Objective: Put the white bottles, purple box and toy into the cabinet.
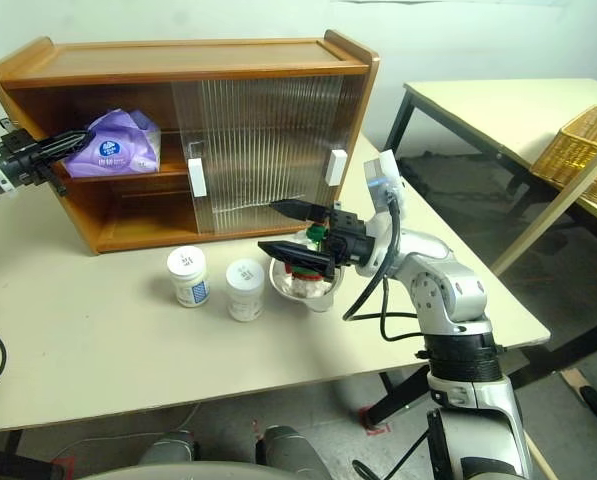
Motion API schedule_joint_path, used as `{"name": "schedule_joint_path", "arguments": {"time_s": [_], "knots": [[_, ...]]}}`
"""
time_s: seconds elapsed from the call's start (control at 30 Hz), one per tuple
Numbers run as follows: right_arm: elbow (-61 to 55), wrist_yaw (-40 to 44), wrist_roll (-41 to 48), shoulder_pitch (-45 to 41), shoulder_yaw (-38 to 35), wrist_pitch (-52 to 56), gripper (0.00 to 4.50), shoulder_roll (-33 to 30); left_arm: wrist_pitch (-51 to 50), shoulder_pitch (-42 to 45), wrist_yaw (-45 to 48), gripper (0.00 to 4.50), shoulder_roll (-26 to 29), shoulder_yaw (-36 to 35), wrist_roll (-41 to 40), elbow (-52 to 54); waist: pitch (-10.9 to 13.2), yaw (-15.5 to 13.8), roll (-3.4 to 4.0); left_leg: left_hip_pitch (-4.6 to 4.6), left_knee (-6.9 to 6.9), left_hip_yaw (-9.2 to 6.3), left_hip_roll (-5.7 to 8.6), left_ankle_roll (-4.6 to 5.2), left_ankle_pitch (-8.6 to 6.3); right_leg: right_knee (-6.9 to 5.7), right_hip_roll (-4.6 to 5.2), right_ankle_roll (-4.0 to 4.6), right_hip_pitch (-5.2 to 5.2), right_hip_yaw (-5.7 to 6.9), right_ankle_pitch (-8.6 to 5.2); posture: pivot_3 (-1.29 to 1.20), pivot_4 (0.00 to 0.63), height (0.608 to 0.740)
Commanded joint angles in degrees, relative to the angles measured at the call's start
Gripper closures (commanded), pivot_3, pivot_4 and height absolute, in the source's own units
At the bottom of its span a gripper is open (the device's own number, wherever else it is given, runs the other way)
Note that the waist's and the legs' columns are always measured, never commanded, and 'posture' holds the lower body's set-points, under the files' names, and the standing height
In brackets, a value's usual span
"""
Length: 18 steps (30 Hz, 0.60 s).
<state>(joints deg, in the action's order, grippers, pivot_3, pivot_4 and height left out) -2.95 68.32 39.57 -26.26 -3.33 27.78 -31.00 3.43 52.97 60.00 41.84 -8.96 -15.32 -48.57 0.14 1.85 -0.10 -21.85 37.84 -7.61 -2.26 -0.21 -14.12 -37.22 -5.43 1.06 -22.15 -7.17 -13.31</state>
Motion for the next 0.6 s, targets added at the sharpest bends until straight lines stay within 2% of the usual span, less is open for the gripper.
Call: {"name": "schedule_joint_path", "arguments": {"time_s": [0.03, 0.13, 0.27, 0.47, 0.6], "knots": [[-1.08, -0.49, 0.20, 0.16, -0.26, 0.20, 0.00, -0.20, 4.41, 2.50, -1.61, 4.48, -1.10, 1.35, 3.40, -5.64, 0.00, 0.01, 0.00, 0.00, 0.00, -0.02, 0.02, 0.03, 0.02, 0.01, 0.00, -0.03, 0.01, 0.00, 0.02, -0.09, 0.000, 0.740], [-1.23, -0.68, 0.27, 0.31, -0.38, 0.24, 0.00, -0.34, 5.24, 3.52, -0.93, 3.82, -1.88, 1.41, 3.71, -7.54, 0.01, -0.01, -0.01, 0.01, 0.02, -0.06, 0.09, 0.11, 0.07, 0.02, 0.00, -0.08, 0.07, 0.00, 0.05, -0.09, 0.000, 0.740], [-1.28, -0.76, 0.34, 0.34, -0.42, 0.31, 0.00, -0.41, 5.57, 4.03, -0.41, 2.49, -2.32, 1.37, 3.66, -8.40, 0.01, -0.07, -0.02, 0.02, 0.02, -0.15, 0.23, 0.21, 0.14, 0.03, 0.06, -0.10, 0.16, 0.01, 0.06, -0.09, 0.000, 0.740], [-1.36, -0.79, 0.41, 0.36, -0.24, 0.49, 0.00, -0.43, 4.90, 3.71, 0.52, 1.82, -2.78, 0.23, 2.46, -7.66, 0.02, -0.06, -0.02, 0.02, 0.01, -0.52, 0.50, 0.37, 0.26, 0.02, 0.13, -0.13, 0.25, 0.07, 0.08, -0.08, 0.000, 0.740], [-1.24, -0.66, 0.37, 0.16, 0.00, 0.61, 0.00, -0.37, 4.01, 2.68, 1.44, 0.54, -2.86, -0.76, 1.06, -5.57, 0.03, 0.05, -0.01, 0.01, -0.05, -0.72, 0.67, 0.34, 0.26, 0.01, 0.23, -0.13, 0.23, 0.09, 0.08, -0.07, 0.000, 0.740]]}}
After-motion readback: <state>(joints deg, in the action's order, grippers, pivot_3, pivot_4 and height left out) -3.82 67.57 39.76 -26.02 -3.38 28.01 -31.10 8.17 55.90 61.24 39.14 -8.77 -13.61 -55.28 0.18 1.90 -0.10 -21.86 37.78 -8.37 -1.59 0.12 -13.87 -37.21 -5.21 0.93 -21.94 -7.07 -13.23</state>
